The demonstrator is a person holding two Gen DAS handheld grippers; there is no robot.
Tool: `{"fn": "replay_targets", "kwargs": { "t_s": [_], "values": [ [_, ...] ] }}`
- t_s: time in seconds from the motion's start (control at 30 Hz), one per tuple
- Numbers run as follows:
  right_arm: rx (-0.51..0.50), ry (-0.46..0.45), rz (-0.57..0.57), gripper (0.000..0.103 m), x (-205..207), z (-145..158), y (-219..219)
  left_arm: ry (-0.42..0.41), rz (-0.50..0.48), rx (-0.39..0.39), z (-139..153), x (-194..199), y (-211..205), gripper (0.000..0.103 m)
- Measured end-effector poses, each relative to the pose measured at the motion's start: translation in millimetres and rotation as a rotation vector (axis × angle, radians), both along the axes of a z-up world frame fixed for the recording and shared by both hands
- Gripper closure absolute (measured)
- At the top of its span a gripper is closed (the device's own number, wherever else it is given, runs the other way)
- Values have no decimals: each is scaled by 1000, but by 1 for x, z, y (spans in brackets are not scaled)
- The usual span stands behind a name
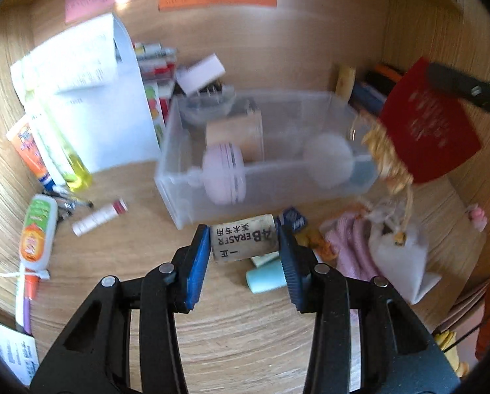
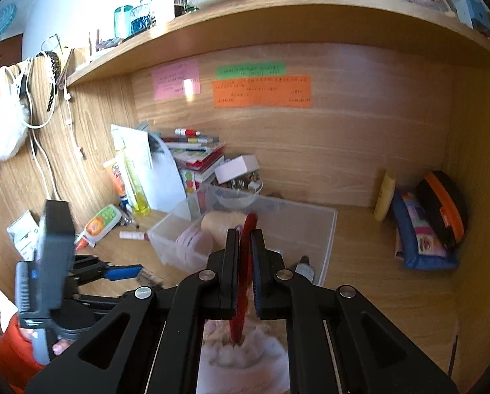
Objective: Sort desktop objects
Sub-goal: 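Grasp the red card with the right tool while the left grasps the eraser, then drop the red card into the box with the right tool while the left drops the eraser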
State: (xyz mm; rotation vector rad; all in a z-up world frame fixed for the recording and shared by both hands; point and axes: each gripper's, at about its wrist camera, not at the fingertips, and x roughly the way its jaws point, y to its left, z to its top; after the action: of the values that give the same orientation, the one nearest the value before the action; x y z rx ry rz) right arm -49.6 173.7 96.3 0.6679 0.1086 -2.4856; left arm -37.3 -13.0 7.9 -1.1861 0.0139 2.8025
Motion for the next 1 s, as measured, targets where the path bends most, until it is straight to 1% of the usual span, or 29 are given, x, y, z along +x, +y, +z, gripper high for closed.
{"fn": "replay_targets", "kwargs": {
  "t_s": [0.13, 0.27, 0.33, 0.4, 0.43, 0.47, 0.5, 0.57, 0.6, 0.7, 0.8, 0.93, 1.0],
  "values": [
    [6, 19, 2, 97, -10, 7, -7, 55, 9, 3, 20, 0, -8, 61],
    [25, 20, 11, 97, -23, 8, -17, 81, 16, 21, 30, -8, -17, 61],
    [39, 7, 20, 97, -29, 6, -21, 84, 18, 26, 32, -11, -19, 61],
    [37, -36, 44, 97, -34, 0, -23, 86, 16, 34, 32, -14, -20, 61],
    [36, -65, 48, 95, -35, -4, -21, 86, 14, 38, 31, -16, -20, 61],
    [46, -76, 41, 88, -36, -8, -20, 86, 11, 41, 31, -18, -20, 61],
    [61, -81, 24, 84, -36, -12, -17, 86, 8, 42, 30, -20, -19, 61],
    [63, -87, 8, 66, -35, -18, -10, 82, -2, 43, 29, -26, -15, 61],
    [61, -98, 8, 63, -35, -21, -6, 81, -5, 41, 30, -27, -13, 61],
    [57, -102, 4, 61, -27, -23, 5, 75, -18, 33, 28, -36, -7, 61],
    [59, -105, 25, 57, -16, -26, 11, 66, -26, 35, 26, -41, -1, 61],
    [99, -154, 55, 57, -11, -45, 3, 49, -41, 48, 22, -49, 7, 61],
    [115, -184, 38, 57, -15, -57, -3, 34, -47, 45, 20, -55, 11, 61]
  ]
}}
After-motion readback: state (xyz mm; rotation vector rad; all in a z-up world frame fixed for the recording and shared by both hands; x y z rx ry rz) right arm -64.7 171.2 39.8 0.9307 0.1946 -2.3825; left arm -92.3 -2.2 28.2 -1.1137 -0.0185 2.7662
